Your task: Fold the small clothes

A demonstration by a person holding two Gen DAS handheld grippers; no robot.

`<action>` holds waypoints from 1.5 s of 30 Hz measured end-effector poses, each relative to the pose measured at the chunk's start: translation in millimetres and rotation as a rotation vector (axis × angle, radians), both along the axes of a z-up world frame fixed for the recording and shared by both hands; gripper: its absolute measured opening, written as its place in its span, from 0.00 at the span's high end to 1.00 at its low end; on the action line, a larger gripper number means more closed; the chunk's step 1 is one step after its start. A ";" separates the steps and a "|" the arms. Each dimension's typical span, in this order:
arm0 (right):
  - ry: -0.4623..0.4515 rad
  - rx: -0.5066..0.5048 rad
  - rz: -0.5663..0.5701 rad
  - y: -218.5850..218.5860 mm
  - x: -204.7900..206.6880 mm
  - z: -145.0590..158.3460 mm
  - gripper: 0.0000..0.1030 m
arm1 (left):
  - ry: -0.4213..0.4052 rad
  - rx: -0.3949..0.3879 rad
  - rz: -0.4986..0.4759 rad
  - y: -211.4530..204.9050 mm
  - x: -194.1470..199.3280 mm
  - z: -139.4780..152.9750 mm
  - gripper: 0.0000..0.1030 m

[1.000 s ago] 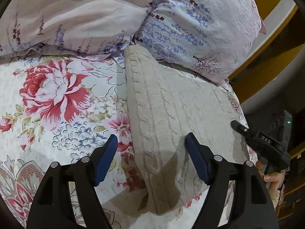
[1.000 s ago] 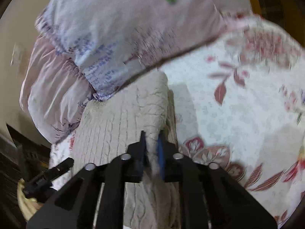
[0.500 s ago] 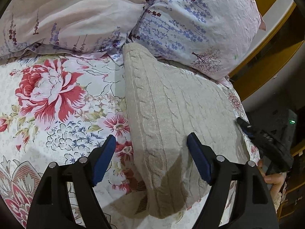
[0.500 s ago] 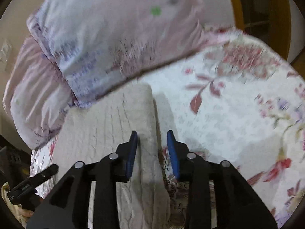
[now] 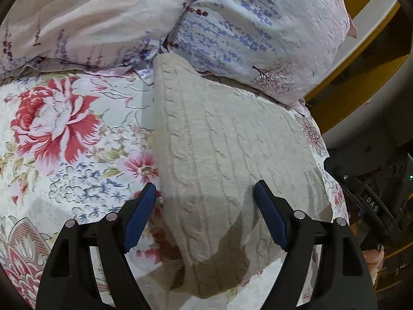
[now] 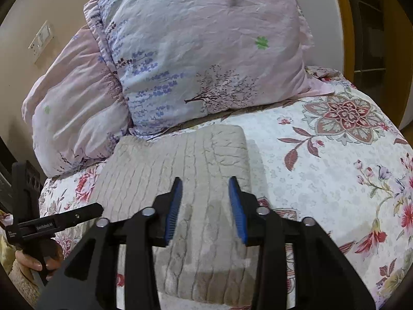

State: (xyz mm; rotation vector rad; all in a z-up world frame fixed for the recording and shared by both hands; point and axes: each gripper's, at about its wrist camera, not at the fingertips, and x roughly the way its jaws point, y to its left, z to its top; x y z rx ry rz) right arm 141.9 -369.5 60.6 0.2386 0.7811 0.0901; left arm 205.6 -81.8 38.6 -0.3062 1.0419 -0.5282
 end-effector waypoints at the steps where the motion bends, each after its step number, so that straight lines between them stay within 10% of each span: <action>1: 0.001 -0.002 -0.010 -2.3 -1.0 -0.7 0.55 | 0.004 -0.001 -0.001 -1.4 1.0 -1.1 0.23; 26: 0.094 -0.147 0.080 25.5 -9.0 -34.9 0.56 | -0.044 0.084 -0.006 -15.9 6.5 -13.3 0.12; 34: 0.097 0.058 0.033 -6.0 -0.4 -7.2 0.28 | -0.003 0.042 -0.010 -6.0 4.6 -4.7 0.11; 45: 0.259 0.322 -0.018 -55.6 55.1 -35.7 0.27 | 0.118 -0.177 0.022 20.4 32.7 -10.1 0.13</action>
